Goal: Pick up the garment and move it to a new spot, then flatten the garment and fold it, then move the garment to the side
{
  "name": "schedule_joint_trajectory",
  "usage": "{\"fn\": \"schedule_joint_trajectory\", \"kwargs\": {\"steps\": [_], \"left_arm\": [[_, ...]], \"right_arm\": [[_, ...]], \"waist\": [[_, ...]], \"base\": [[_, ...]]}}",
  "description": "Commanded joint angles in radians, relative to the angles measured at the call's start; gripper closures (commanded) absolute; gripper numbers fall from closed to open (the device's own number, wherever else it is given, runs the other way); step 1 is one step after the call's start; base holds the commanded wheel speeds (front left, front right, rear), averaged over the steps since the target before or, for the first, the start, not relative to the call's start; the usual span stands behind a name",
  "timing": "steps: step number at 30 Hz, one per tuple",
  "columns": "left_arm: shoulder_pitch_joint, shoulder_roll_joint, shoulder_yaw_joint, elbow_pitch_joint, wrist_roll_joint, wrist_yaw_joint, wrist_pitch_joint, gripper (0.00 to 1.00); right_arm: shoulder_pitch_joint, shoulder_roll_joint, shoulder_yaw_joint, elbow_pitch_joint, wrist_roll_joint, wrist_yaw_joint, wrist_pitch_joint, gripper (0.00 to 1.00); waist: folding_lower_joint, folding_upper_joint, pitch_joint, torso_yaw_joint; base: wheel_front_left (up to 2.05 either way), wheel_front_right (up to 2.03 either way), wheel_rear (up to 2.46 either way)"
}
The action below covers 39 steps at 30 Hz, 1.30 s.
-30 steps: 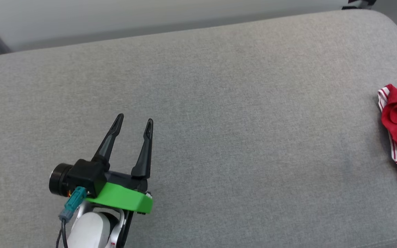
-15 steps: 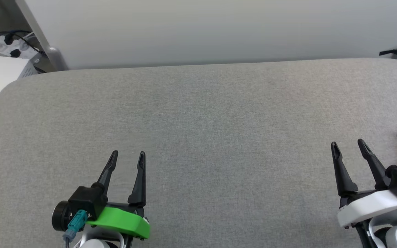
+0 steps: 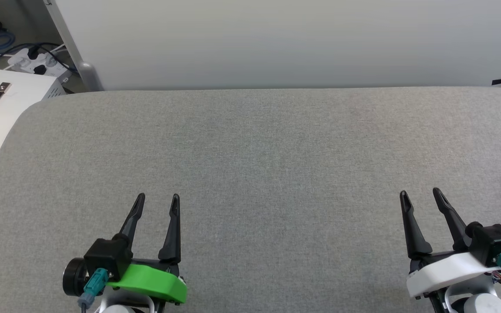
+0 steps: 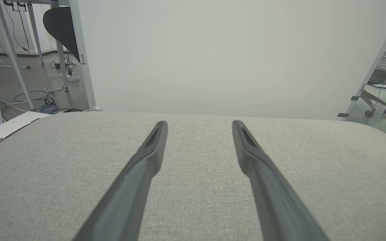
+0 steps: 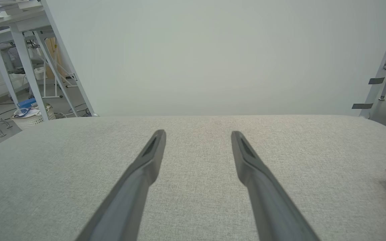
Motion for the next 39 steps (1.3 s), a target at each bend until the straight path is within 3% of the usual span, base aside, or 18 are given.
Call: {"fn": "schedule_joint_trajectory", "kwargs": {"steps": [1, 25, 26, 39], "left_arm": [[0.009, -0.005, 0.005, -0.002, 0.008, -0.005, -0.006, 0.00], [0.015, -0.012, 0.015, -0.010, -0.006, -0.011, -0.006, 0.00], [0.000, -0.008, 0.013, -0.009, 0.002, -0.011, 0.000, 1.00], [0.000, -0.007, 0.017, -0.013, 0.016, -0.002, 0.020, 1.00]], "right_arm": [[0.000, 0.006, 0.003, 0.004, -0.009, -0.001, -0.009, 0.00], [-0.001, 0.020, -0.009, 0.020, -0.015, -0.001, -0.022, 0.00], [0.000, 0.020, -0.009, 0.019, -0.009, 0.000, -0.016, 1.00], [0.000, 0.024, -0.012, 0.013, -0.025, 0.000, 0.001, 1.00]], "waist": [[0.0001, 0.0000, 0.001, -0.001], [0.0001, 0.0000, 0.002, -0.010], [0.0001, 0.0000, 0.002, -0.010], [0.0001, 0.0000, 0.000, -0.010]], "base": [[0.00, 0.00, 0.00], [0.00, 0.00, 0.00], [0.00, 0.00, 0.00], [0.00, 0.00, 0.00]]}}
